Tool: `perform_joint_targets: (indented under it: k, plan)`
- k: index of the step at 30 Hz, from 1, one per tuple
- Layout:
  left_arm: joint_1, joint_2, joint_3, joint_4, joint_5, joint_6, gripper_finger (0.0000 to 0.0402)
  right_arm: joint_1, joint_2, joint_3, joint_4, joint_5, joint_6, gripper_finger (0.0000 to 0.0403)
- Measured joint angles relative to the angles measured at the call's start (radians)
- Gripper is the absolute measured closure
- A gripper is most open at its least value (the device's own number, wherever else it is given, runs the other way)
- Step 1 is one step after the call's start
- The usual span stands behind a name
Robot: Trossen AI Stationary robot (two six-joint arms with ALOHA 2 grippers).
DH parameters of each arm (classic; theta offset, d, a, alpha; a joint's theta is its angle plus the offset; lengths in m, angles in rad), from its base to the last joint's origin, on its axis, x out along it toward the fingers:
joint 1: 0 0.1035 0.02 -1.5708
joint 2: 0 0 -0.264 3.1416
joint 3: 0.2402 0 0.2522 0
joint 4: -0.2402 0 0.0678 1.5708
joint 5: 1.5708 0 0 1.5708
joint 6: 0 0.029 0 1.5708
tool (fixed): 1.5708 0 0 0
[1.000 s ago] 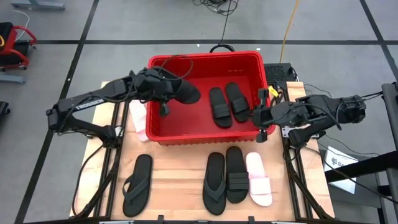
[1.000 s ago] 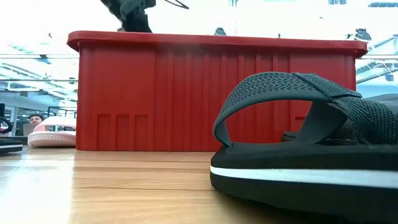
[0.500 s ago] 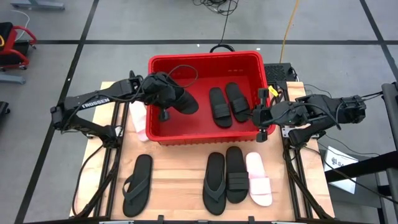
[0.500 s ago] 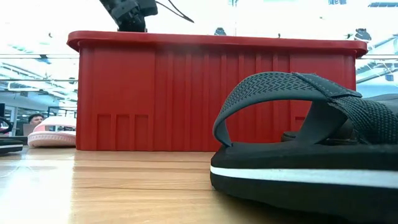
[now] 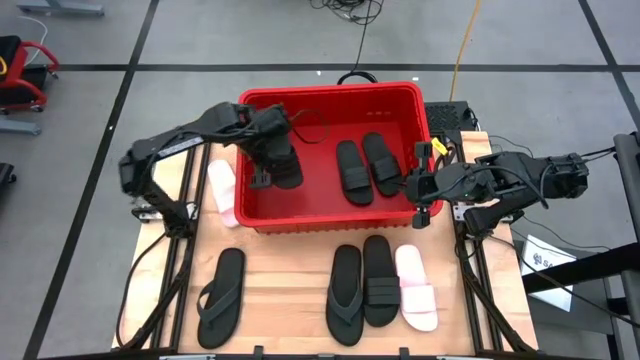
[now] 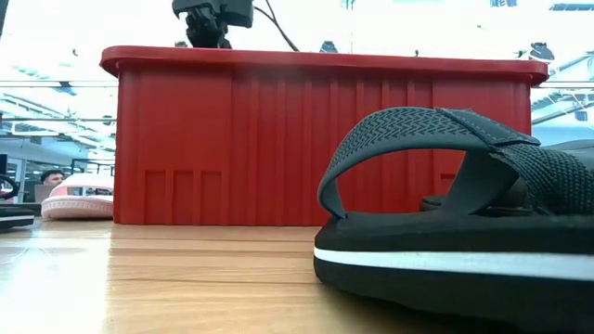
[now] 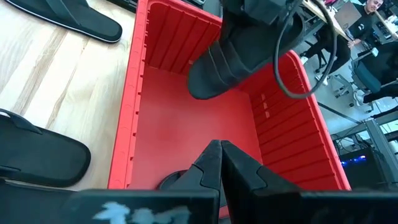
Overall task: Pick and place slides into bin
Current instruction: Put the black slipper into the red organizer bin
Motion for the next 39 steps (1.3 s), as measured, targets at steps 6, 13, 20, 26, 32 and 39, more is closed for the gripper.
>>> perform_joint_targets:
  k: [6,13,20,26,32,39]
  plan:
    - [0.0,0.121,0.084,-0.098,0.007,0.069,0.0401,0.0,0.0,0.0,0.0,0.0,0.001,0.0403]
    - [-0.006,0.211,0.086,-0.141,0.044,0.13,0.0401,0.0,0.0,0.0,0.0,0.0,0.0,0.0403]
    - [-0.007,0.275,0.086,-0.163,0.087,0.141,0.04,0.0,0.0,0.0,0.0,0.0,0.0,0.0403]
    - [0.001,0.323,0.086,-0.164,0.088,0.142,0.04,0.0,0.0,0.0,-0.003,0.0,0.0,0.0403]
    - [0.024,0.37,0.086,-0.163,0.087,0.133,0.04,0.0,0.0,0.0,-0.008,0.0,0.0,0.0403]
    - [0.051,0.382,0.086,-0.144,0.086,0.117,0.0398,0.0,0.0,0.0,-0.008,0.0,-0.001,0.0403]
